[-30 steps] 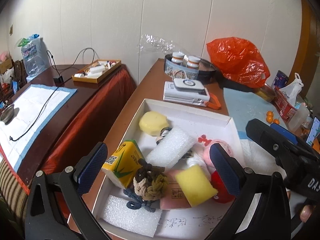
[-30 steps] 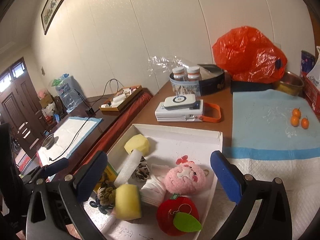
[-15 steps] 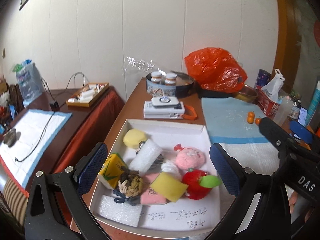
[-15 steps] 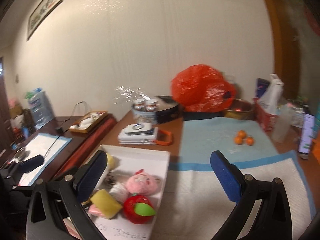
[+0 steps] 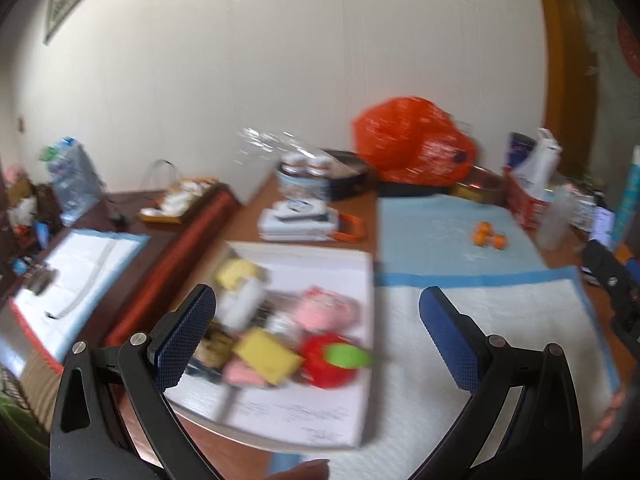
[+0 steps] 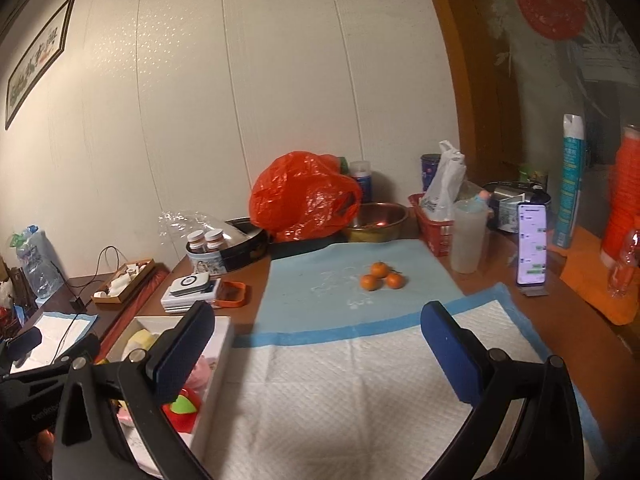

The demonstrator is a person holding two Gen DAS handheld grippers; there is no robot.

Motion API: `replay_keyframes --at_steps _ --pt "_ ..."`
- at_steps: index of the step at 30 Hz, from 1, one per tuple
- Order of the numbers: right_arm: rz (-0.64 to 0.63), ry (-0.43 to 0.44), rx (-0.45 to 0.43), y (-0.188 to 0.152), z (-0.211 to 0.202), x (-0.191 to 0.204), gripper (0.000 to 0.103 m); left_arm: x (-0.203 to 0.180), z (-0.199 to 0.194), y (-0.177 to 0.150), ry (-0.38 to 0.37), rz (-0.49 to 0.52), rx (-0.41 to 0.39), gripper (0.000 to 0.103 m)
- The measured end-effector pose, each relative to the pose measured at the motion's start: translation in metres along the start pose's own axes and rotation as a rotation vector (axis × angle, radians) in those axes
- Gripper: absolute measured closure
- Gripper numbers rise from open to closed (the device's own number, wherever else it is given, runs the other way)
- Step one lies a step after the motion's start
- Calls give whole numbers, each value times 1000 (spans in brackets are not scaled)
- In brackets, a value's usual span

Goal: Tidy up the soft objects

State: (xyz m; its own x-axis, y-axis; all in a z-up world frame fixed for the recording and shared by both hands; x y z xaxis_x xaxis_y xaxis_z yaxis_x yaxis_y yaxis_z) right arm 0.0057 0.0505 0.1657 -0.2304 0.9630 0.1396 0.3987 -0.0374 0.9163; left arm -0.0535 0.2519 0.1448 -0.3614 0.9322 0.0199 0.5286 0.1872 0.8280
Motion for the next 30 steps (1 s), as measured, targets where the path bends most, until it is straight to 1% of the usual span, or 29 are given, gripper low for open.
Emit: replay_keyframes --at_steps 3,5,9,12,15,17,20,26,30 --pt "-9 4 30 -4 -2 -19 0 -22 0 -7 -36 -13 40 0" --pt "-15 14 49 -7 -1 -33 0 -38 0 -12 -28 -14 56 0" --pt "-25 27 60 -12 -6 -57 0 -69 -2 -22 -12 1 81 0" --pt "-1 50 79 -15 -6 -73 0 -86 -3 -26 0 3 92 0" --pt "10 88 104 -18 -4 -83 0 -90 -7 -32 29 -6 101 0" --pt "3 104 102 -18 -6 -86 0 -87 -10 -37 83 -11 104 0" --pt "-5 133 91 -16 -8 -88 0 -80 -15 -41 119 -41 109 0" --pt "-17 180 90 -13 -6 -90 0 -85 -20 -43 148 -49 105 0" --pt "-15 187 95 -14 -3 -93 0 -94 -17 -44 133 -41 113 0"
Point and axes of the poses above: each gripper's, at about its wrist camera, not at the fingertips, and z roughly the way its jaws point, x to its left, y to its top, the point moved 7 cm from there along z, roughly the way its jaws point, and after that the axes turned 1 degree about x, right-handed, at the moved point
